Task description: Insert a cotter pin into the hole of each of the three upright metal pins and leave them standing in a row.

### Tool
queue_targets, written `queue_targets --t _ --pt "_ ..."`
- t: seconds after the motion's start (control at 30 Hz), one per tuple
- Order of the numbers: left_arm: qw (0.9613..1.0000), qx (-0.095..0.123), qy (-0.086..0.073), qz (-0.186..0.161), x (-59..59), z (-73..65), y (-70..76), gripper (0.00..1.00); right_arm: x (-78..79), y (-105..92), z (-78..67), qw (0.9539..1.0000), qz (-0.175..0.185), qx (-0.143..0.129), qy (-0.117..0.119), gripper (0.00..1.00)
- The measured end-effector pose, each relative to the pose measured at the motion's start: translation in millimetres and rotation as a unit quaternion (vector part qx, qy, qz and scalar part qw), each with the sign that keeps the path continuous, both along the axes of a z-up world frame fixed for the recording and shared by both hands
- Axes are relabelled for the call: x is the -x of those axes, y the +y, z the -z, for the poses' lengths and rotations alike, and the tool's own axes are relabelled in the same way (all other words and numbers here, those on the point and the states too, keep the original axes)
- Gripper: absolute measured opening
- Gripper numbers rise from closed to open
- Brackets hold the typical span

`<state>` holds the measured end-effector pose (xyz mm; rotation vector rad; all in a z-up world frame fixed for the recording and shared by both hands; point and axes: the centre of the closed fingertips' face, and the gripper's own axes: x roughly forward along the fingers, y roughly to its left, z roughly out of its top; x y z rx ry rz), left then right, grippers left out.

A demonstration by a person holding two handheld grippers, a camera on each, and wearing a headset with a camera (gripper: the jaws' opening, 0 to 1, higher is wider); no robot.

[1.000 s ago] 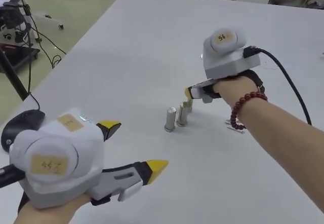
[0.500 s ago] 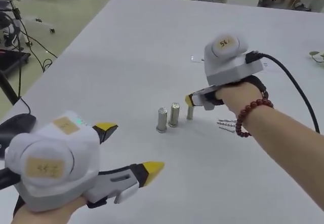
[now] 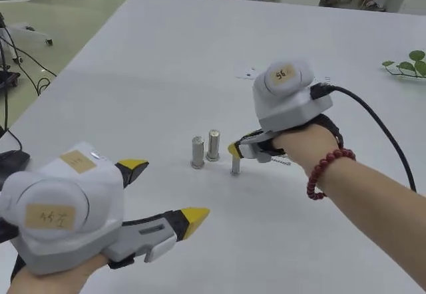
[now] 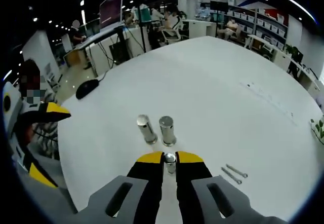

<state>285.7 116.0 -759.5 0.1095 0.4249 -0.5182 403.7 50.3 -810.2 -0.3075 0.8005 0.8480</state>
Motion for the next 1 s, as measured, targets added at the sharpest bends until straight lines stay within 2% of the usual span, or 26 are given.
queue_targets --t 0.2,0.3,0.47,0.8,1.0 --pt "1.0 0.002 0.0 0.003 0.8 -0.1 -2.3 0.66 13.2 2.0 -0.7 0.9999 -0.014 -0.004 0.003 0.09" --pt "1.0 0.002 0.001 0.005 1.3 0.1 -3.0 0.66 13.9 1.9 0.7 0.9998 -0.018 -0.004 0.007 0.09" --pt "1.0 0.003 0.0 0.008 1.3 -1.0 -4.0 0.66 27.8 4.3 -0.5 0.9994 -0.031 -0.009 0.011 0.09" --pt "0.9999 0.002 -0.001 0.011 0.7 -1.5 -6.4 0.65 39.6 2.7 -0.3 0.9988 -0.045 -0.012 0.015 0.09" --pt "0.9999 0.002 0.0 0.014 1.2 -0.5 -9.6 0.65 45.1 1.4 0.2 0.9977 -0.067 -0.007 0.006 0.1"
